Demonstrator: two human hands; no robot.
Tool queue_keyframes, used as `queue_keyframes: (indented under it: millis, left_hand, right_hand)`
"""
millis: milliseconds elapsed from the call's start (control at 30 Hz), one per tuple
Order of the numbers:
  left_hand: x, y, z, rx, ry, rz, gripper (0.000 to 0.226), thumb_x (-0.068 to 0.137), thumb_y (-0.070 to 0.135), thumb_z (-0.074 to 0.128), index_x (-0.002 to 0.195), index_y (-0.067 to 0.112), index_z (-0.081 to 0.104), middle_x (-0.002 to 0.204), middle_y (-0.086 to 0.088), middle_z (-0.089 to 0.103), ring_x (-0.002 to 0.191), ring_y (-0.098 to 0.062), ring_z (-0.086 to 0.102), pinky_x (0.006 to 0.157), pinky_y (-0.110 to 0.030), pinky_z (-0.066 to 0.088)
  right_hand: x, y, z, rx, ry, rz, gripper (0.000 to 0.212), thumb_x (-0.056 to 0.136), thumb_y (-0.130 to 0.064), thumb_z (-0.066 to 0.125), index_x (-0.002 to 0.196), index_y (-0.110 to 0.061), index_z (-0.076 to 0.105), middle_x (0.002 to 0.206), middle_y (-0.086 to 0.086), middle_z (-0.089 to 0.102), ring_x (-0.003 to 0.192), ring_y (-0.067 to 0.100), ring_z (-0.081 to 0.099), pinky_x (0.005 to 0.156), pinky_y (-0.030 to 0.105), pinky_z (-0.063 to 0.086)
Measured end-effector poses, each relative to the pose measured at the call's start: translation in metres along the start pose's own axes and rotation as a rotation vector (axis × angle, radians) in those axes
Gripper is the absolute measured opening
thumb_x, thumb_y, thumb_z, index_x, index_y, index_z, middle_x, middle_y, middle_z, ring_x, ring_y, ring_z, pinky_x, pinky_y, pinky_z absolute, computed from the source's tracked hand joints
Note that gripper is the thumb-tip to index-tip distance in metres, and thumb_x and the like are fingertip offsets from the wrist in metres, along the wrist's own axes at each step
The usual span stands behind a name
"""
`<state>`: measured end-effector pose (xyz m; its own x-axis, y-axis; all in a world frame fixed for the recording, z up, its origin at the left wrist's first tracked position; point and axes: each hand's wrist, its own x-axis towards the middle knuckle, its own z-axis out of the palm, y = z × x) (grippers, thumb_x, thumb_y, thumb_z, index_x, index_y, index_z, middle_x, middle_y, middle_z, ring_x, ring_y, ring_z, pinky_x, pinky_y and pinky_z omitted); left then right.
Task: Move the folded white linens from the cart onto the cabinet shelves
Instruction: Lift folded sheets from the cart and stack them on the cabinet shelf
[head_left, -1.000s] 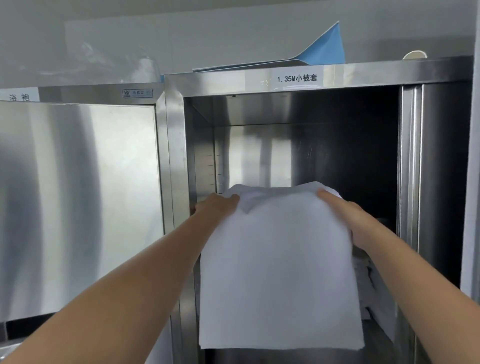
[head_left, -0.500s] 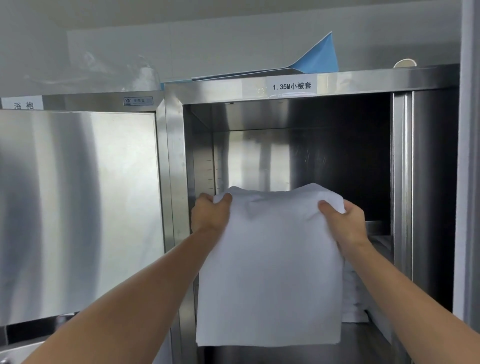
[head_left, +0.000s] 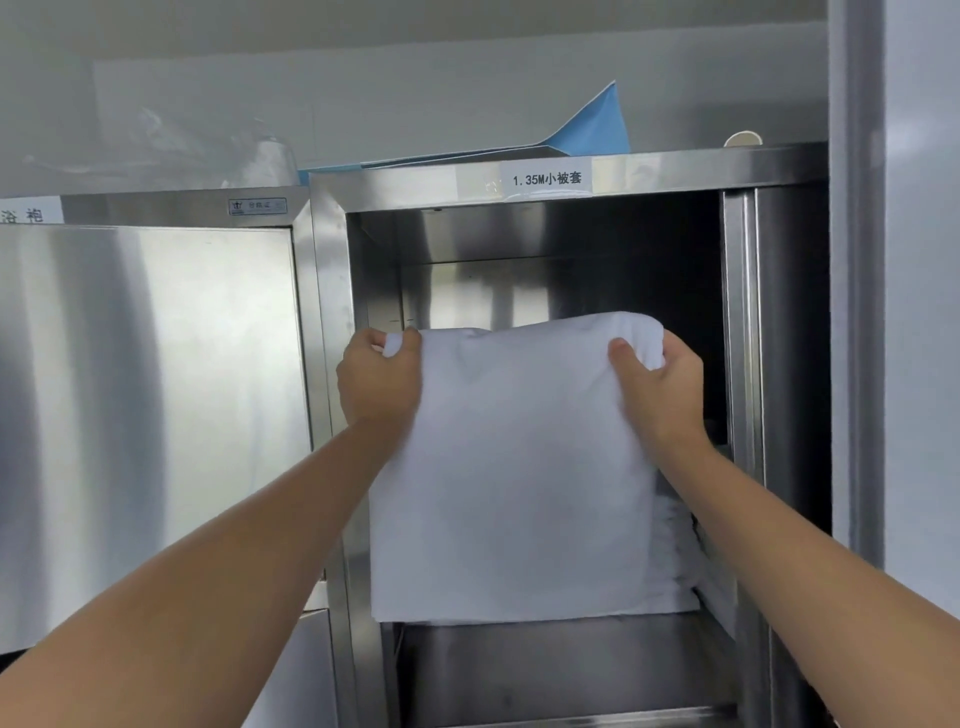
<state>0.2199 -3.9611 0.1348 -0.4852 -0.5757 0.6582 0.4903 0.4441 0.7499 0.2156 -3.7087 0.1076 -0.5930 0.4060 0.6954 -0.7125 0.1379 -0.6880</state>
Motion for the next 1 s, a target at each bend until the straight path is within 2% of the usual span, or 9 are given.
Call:
queue_keyframes:
  millis: [67,167,300,433,600,700,767,867,1000]
  left_hand:
    - [0.002,0.007,-0.005,-0.016,0.003,0.027,0.024,0.093,0.038,0.061,0.086,0.017,0.053,0.073,0.004,0.052,0.065,-0.008,0.05,0.06,-0.021,0.042]
    - [0.007,0.017,-0.01,-0.045,-0.014,0.066,0.022,0.094,0.036,0.06,0.087,0.016,0.052,0.071,0.005,0.05,0.065,-0.007,0.047,0.058,-0.02,0.04]
    - [0.014,0.028,-0.013,-0.103,-0.049,0.111,0.027,0.094,0.037,0.061,0.089,0.012,0.055,0.071,0.005,0.05,0.063,-0.007,0.048,0.058,-0.021,0.041]
    - [0.018,0.037,-0.014,-0.176,-0.101,0.119,0.03,0.092,0.041,0.062,0.089,0.012,0.055,0.074,0.003,0.052,0.062,-0.01,0.047,0.058,-0.024,0.04]
    - [0.004,0.059,-0.016,-0.274,-0.168,0.143,0.027,0.093,0.034,0.063,0.083,0.011,0.053,0.068,0.008,0.046,0.058,-0.007,0.042,0.053,-0.017,0.033]
    - [-0.011,0.071,-0.012,-0.338,-0.22,0.129,0.025,0.092,0.035,0.064,0.085,0.014,0.053,0.072,0.012,0.045,0.063,-0.007,0.045,0.055,-0.013,0.034]
    - [-0.024,0.081,-0.008,-0.387,-0.272,0.139,0.027,0.092,0.036,0.064,0.084,0.012,0.053,0.072,0.01,0.045,0.063,-0.007,0.044,0.053,-0.01,0.033]
    - [-0.047,0.099,0.0,-0.47,-0.337,0.135,0.031,0.092,0.036,0.063,0.083,0.008,0.053,0.068,0.009,0.046,0.059,-0.009,0.042,0.053,-0.019,0.036]
    - [-0.09,0.137,0.008,-0.583,-0.444,0.116,0.028,0.091,0.036,0.063,0.082,0.011,0.054,0.067,0.011,0.05,0.059,-0.007,0.046,0.055,-0.023,0.038]
  right_hand:
    - [-0.003,-0.012,-0.001,-0.012,0.019,-0.047,0.018,0.088,-0.029,0.063,0.083,-0.012,0.063,0.074,0.004,0.064,0.068,0.011,0.056,0.066,0.036,0.051]
    - [-0.009,-0.029,-0.004,-0.034,0.055,-0.117,0.017,0.09,-0.025,0.063,0.079,-0.013,0.059,0.068,-0.006,0.058,0.063,0.007,0.053,0.062,0.028,0.047]
    - [-0.017,-0.056,-0.009,-0.082,0.114,-0.18,0.023,0.092,-0.023,0.062,0.072,-0.016,0.053,0.063,-0.011,0.052,0.06,0.006,0.048,0.058,0.024,0.043]
    - [-0.031,-0.079,-0.016,-0.138,0.185,-0.194,0.016,0.092,-0.028,0.063,0.086,-0.012,0.062,0.076,0.004,0.063,0.067,0.006,0.058,0.06,0.025,0.049]
    - [-0.053,-0.105,-0.037,-0.226,0.297,-0.219,0.016,0.091,-0.027,0.061,0.084,-0.013,0.059,0.071,-0.008,0.058,0.06,-0.002,0.053,0.054,0.012,0.043]
    - [-0.07,-0.12,-0.056,-0.293,0.378,-0.258,0.024,0.09,-0.028,0.06,0.079,-0.007,0.054,0.068,-0.003,0.049,0.061,0.007,0.046,0.058,0.023,0.043]
    - [-0.082,-0.132,-0.072,-0.329,0.423,-0.28,0.026,0.09,-0.026,0.06,0.072,-0.014,0.047,0.064,-0.01,0.042,0.059,0.006,0.041,0.057,0.022,0.039]
    - [-0.099,-0.158,-0.098,-0.413,0.474,-0.322,0.032,0.092,-0.023,0.061,0.068,-0.021,0.04,0.059,-0.015,0.037,0.056,0.004,0.037,0.055,0.02,0.034]
    - [-0.119,-0.195,-0.148,-0.53,0.549,-0.393,0.03,0.091,-0.027,0.061,0.075,-0.008,0.046,0.067,-0.002,0.042,0.061,0.011,0.039,0.058,0.031,0.036]
